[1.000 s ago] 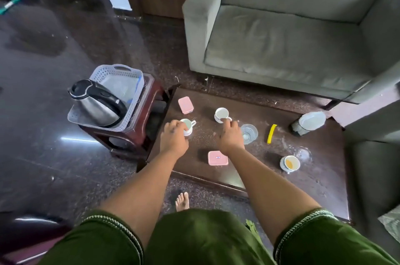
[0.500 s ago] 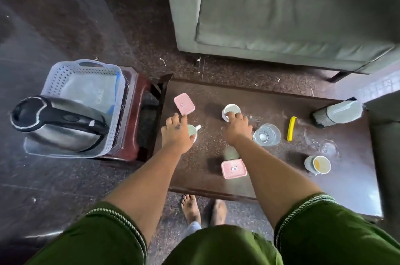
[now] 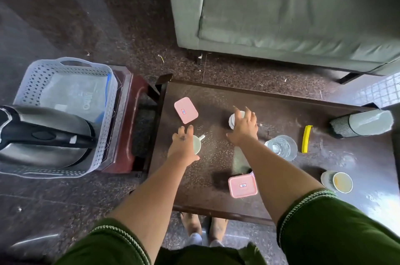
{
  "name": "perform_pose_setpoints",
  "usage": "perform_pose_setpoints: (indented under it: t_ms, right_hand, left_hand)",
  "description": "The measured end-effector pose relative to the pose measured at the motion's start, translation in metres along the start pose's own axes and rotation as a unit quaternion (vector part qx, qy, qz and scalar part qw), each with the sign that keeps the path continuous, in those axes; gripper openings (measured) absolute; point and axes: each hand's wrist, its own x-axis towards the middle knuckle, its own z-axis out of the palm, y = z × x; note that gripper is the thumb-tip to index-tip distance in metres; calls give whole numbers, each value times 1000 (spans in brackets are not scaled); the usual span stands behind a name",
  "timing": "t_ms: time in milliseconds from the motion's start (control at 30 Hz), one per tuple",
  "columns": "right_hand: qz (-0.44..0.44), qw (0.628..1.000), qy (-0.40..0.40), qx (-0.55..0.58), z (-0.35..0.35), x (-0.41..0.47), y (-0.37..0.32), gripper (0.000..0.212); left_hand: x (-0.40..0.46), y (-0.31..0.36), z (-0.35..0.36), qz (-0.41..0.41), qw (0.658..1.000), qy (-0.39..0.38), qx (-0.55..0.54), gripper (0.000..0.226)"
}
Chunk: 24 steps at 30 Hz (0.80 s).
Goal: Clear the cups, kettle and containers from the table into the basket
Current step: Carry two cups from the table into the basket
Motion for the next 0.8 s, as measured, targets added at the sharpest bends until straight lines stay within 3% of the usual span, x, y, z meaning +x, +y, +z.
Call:
perform_pose_setpoints:
  t_ms: [167,433,667,800]
  right_hand:
    - [25,999,3,-37,4,7,-1,80]
    - [-15,999,10,37,-18,-24,-12,43]
    - [-86,986,55,129,-91,-101,-72,45]
    - [-127,979,61,145,-131,-139,-110,54]
  left_hand:
    - [5,-5,2,0,1000,6,-4,66]
    - [-12,-2,-25,-8,996,67,-56,62]
    - [-76,9,-122,-2,992,123,-26,69]
    - [-121,5,-178,2,983,183,-7,62]
